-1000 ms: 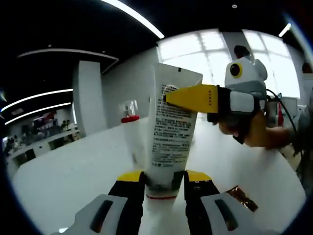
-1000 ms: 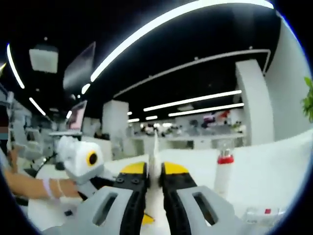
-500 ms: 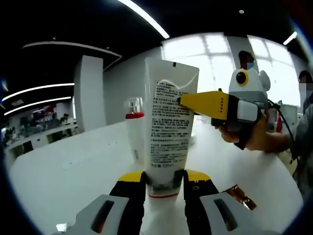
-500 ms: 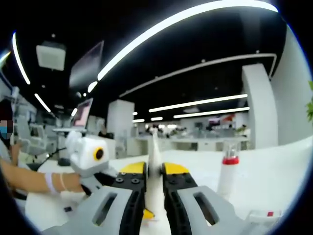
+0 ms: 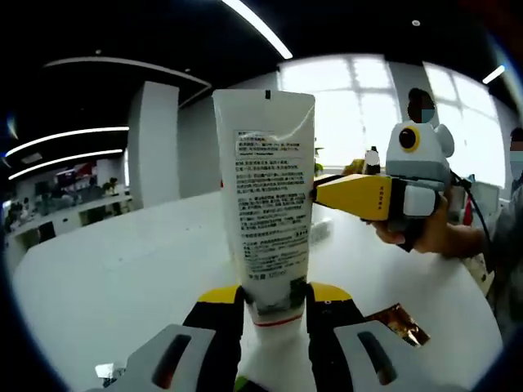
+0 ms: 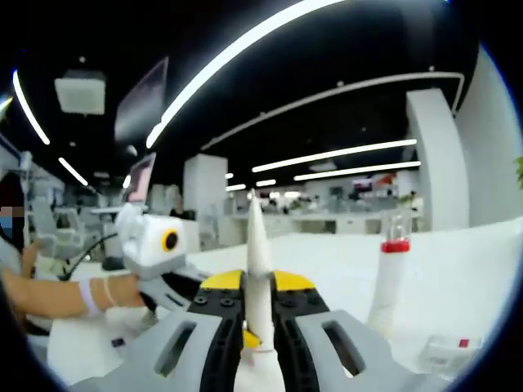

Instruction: Arrange the skincare products in the storage area until every visible bottle or jar stands upright without overlapping.

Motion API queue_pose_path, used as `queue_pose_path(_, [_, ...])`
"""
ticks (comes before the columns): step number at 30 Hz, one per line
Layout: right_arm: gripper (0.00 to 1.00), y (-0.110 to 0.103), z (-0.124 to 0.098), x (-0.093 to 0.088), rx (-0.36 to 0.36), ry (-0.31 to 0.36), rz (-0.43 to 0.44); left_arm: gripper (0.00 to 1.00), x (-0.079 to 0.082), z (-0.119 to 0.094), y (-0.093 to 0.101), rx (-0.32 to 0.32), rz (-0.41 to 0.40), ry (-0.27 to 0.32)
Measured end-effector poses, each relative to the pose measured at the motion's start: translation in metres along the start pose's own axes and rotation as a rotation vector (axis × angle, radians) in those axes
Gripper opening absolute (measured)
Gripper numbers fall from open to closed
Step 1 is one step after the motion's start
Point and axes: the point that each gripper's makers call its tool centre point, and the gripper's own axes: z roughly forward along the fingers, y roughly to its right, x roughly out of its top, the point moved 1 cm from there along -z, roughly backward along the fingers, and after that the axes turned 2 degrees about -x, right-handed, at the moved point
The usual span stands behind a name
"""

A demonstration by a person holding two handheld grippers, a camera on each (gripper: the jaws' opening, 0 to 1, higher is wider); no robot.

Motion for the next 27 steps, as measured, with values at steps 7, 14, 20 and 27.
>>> queue_pose_path(7, [0.09,0.0,0.0,-0.003,0.002,-0.015,0.005,0.3,-0.001,0.0,0.002,0.002,0.014,-0.008])
queue_pose_path(14, [0.1,-0.004,0.001,-0.024,0.07,-0.154,0.068,0.31,-0.002,-0.006,-0.005,0.014,0.023,-0.022])
queue_pose_path(20, [0.12,-0.012,0.002,-0.046,0.116,-0.266,0.084,0.3,-0.003,-0.015,-0.01,0.016,0.012,-0.047])
queue_pose_path(27, [0.15,-0.012,0.006,-0.06,0.125,-0.315,0.096,0.28,0.002,-0.026,-0.016,0.009,-0.008,-0.043])
